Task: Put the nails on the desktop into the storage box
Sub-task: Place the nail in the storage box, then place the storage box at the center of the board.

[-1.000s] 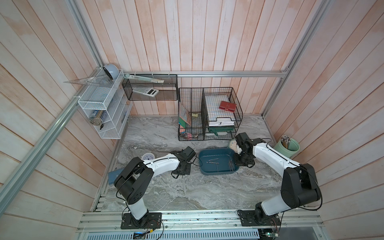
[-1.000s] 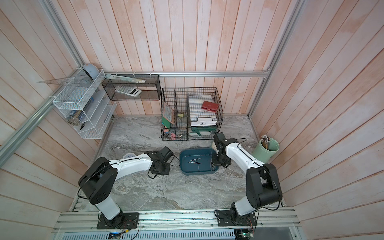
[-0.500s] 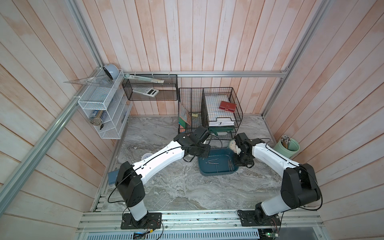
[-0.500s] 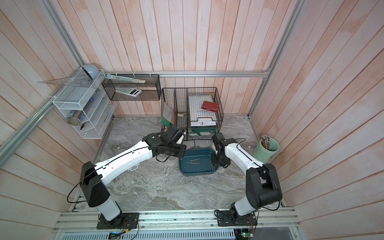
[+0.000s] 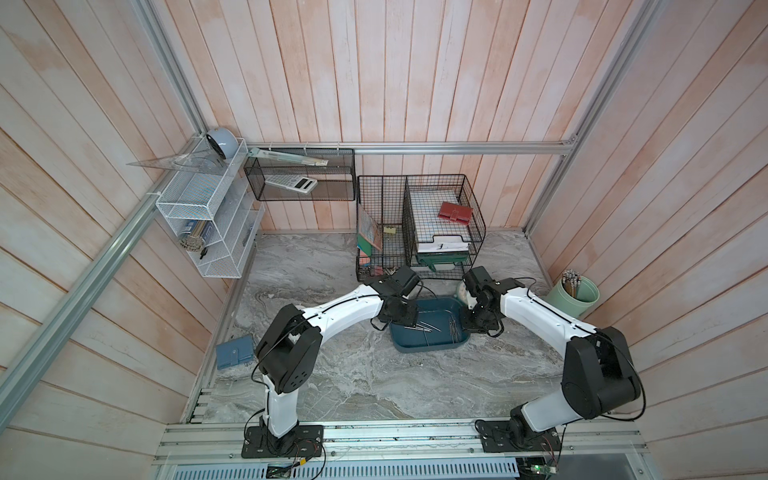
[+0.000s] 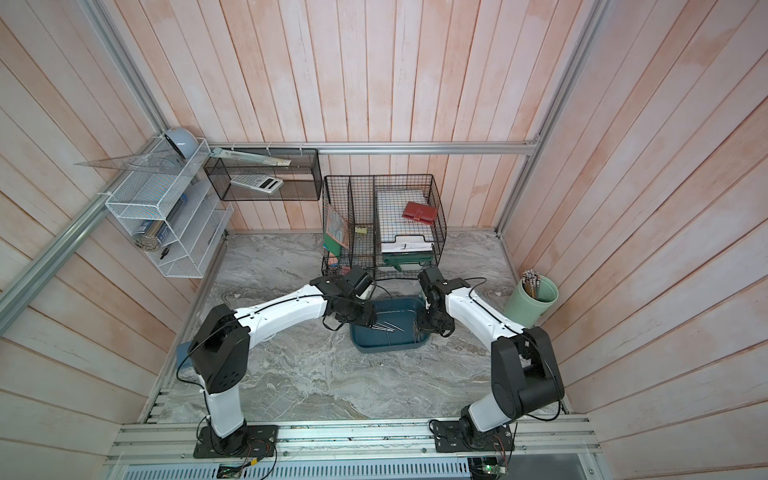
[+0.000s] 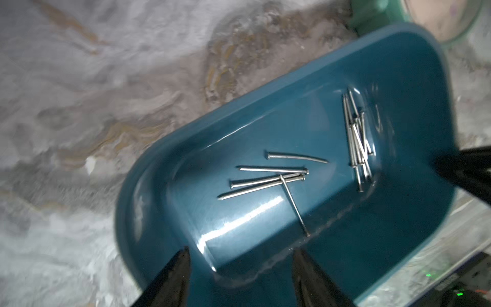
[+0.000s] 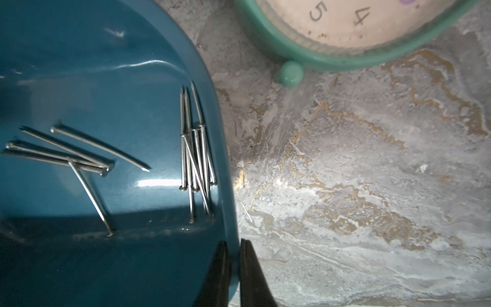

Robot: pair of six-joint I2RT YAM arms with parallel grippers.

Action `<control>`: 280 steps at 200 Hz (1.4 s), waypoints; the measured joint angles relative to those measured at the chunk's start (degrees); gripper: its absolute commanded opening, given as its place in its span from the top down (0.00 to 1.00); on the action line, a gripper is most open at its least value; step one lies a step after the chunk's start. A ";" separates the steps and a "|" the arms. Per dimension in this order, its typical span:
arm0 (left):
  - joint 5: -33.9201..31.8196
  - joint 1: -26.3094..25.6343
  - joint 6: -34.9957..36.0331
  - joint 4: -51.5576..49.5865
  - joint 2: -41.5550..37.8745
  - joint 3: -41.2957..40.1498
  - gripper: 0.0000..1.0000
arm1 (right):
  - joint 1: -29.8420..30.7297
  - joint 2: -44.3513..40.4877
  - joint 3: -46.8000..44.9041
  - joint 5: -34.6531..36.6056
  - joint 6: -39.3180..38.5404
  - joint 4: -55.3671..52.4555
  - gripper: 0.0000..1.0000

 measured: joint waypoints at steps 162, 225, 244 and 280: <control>-8.04 16.46 0.17 2.36 -22.56 -12.48 0.00 | 11.45 -2.51 -4.94 -5.38 13.07 6.82 0.74; -8.07 18.34 0.81 2.78 -22.62 -13.07 0.00 | 11.67 -2.71 -3.23 -5.20 12.15 1.95 0.57; -8.15 18.86 1.05 2.89 -23.08 -13.31 0.00 | 11.67 -4.20 -2.54 -4.37 11.87 -0.20 0.49; -10.67 21.07 2.14 4.13 -26.93 -15.80 0.00 | 10.95 -12.31 4.13 0.87 9.38 -6.73 0.10</control>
